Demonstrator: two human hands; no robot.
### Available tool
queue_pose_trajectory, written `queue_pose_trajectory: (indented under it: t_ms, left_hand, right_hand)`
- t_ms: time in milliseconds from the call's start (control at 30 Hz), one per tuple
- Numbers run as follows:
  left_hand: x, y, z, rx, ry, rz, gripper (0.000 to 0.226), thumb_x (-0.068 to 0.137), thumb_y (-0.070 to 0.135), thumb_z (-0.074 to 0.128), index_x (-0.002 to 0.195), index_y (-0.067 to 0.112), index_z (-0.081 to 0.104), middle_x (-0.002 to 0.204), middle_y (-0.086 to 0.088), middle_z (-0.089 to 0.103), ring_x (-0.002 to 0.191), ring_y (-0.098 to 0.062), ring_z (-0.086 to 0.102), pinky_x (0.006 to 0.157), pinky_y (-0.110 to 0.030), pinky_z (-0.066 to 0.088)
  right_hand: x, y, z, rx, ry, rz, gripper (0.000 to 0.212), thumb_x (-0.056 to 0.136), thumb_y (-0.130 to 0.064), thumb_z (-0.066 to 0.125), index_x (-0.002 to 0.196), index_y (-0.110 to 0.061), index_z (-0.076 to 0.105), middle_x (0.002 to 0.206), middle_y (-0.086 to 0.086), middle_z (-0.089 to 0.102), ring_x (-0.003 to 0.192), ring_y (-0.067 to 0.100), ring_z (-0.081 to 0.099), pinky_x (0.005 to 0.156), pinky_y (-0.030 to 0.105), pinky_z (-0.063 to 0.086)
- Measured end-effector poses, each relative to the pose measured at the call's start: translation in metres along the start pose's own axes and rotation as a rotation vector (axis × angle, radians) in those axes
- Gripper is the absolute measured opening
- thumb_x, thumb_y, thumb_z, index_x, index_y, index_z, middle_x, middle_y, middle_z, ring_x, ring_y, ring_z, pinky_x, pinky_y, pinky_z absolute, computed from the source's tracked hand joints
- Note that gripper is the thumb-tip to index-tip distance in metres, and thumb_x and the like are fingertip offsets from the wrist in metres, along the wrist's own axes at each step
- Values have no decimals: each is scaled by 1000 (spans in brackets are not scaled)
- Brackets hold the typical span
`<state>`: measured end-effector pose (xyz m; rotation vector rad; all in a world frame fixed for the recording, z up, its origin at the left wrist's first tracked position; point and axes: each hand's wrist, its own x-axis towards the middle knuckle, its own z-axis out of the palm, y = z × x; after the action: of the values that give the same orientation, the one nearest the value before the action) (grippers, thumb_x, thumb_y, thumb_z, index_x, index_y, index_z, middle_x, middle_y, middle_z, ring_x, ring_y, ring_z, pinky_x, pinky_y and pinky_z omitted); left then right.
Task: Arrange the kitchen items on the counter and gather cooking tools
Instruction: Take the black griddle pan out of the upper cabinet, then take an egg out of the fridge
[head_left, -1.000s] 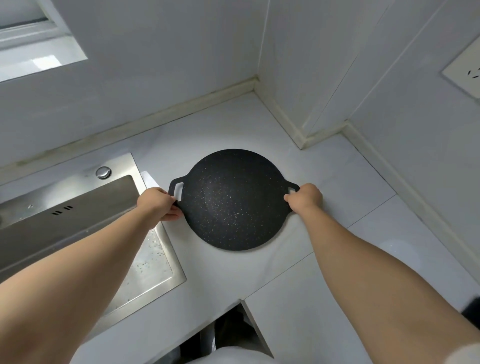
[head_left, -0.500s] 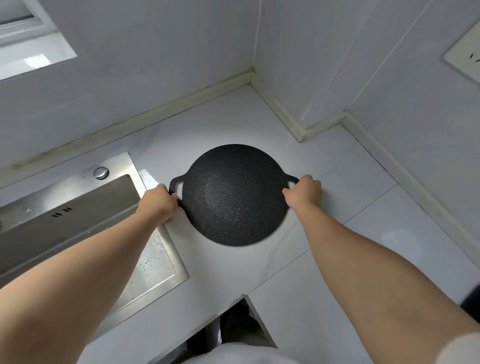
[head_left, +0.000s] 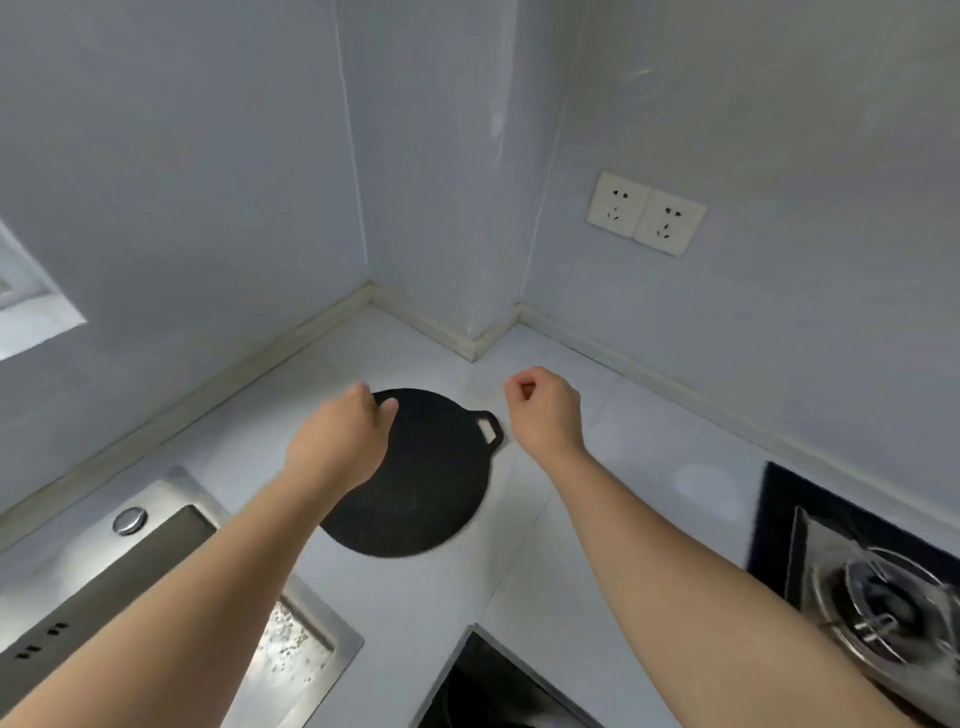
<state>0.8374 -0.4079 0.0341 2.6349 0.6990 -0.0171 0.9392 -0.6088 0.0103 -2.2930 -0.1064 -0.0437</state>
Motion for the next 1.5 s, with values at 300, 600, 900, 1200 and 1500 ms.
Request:
queue_pose_trajectory:
  t_ms: [300, 600, 900, 1200, 1500]
  left_hand:
    - [-127, 179, -64, -465, 86, 891, 36, 101, 52, 32, 97, 20, 47, 65, 5, 53, 63, -13, 52, 52, -32, 32]
    - [-320, 321, -91, -671, 4, 1478, 28, 103, 44, 37, 91, 21, 47, 65, 12, 49, 68, -23, 49, 60, -36, 33]
    - [-499, 378, -90, -838, -123, 1862, 30, 104, 42, 36, 90, 20, 51, 66, 9, 50, 66, -17, 51, 62, -42, 45]
    - [-689, 418, -72, -957, -170, 1968, 26, 104, 39, 37, 88, 23, 50, 68, 10, 51, 66, -15, 51, 62, -42, 45]
    - [-829, 484, -60, -977, -46, 1948, 19, 104, 28, 43, 91, 18, 51, 77, 10, 51, 72, -10, 44, 65, -30, 29]
  right_hand:
    - [-127, -28, -189, 185, 562, -66, 17, 100, -24, 57, 101, -14, 71, 88, -9, 70, 81, 3, 62, 70, 2, 42]
    - [-308, -21, -375, 140, 1195, 16, 23, 101, -32, 54, 100, -18, 72, 89, -8, 73, 88, 5, 67, 84, 33, 54]
    - [-474, -17, -475, 7, 1575, -24, 16, 100, -30, 56, 100, -22, 70, 89, -12, 72, 89, 1, 67, 83, 28, 55]
    - [-637, 25, -565, -114, 1708, 29, 16, 100, -29, 56, 103, -24, 71, 92, -13, 72, 92, 2, 67, 85, 34, 57]
    - [-756, 80, -668, -133, 1702, 58, 16, 100, -29, 56, 107, -26, 71, 98, -14, 73, 96, 1, 68, 88, 30, 58]
